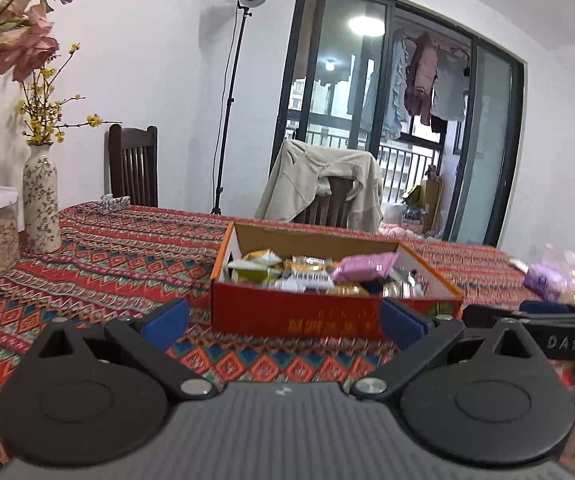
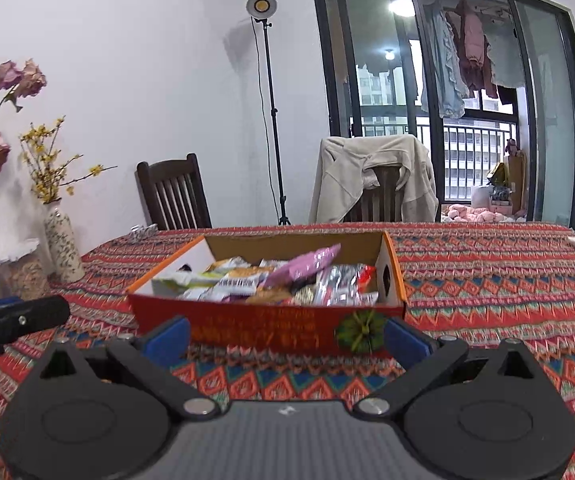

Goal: Organize snacks

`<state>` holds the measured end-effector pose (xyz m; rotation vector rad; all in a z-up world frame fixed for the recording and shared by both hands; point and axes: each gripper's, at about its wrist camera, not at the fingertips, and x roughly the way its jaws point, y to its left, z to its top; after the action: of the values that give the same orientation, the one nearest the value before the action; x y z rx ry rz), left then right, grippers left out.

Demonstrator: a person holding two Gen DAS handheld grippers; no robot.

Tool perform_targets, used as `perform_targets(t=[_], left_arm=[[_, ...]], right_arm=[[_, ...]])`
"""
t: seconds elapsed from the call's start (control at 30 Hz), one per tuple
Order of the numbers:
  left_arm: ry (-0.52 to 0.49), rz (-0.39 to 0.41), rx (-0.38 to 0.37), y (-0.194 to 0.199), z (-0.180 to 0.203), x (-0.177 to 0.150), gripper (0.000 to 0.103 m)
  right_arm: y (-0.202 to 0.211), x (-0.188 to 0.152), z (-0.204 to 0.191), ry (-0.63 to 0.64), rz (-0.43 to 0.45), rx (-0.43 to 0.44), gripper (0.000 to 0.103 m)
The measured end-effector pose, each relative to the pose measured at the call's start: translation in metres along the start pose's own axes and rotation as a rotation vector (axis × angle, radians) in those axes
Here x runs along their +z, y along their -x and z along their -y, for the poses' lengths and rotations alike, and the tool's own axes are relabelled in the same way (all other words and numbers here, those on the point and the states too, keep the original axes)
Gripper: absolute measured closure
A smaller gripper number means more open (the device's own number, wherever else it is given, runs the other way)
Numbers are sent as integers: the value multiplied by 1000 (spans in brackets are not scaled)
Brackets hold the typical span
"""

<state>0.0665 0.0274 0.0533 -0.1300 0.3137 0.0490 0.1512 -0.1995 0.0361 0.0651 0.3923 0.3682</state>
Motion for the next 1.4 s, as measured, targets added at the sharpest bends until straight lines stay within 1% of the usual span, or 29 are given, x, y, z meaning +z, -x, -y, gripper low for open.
perform_targets(t=[0.23, 0.57, 1.4], left_arm=[[-19, -41, -18, 18, -2, -25, 0], [-46, -74, -9, 23, 5, -43, 0], [-53, -86, -19, 20, 6, -48, 0]], right_arm=[[25, -24, 3, -10, -30, 0, 0], [38, -45, 8, -28, -62, -7, 0], [34, -50, 8, -30, -84, -7, 0]])
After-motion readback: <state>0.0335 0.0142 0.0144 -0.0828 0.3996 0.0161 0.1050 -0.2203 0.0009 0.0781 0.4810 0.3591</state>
